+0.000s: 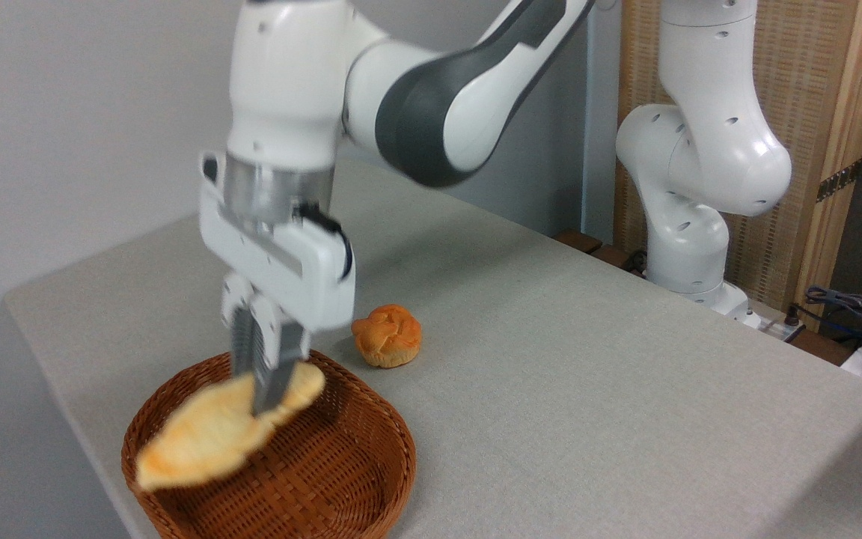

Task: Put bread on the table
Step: 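Carry the loaf out of the basket and lower it beside the round bun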

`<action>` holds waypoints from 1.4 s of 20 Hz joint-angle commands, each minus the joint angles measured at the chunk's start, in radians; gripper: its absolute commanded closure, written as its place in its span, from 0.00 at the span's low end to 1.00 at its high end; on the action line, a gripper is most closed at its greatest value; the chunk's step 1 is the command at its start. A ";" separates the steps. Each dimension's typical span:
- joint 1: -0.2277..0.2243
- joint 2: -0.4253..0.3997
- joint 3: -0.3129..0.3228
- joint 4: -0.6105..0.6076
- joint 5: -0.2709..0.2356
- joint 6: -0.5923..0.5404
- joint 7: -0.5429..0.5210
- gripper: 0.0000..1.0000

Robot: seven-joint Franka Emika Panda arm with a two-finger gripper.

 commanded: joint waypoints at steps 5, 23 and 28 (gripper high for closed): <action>-0.012 -0.258 0.097 -0.005 -0.124 -0.389 0.036 0.88; -0.150 -0.378 0.106 -0.252 0.247 -0.587 0.253 0.00; -0.148 -0.379 0.107 -0.243 0.245 -0.587 0.251 0.00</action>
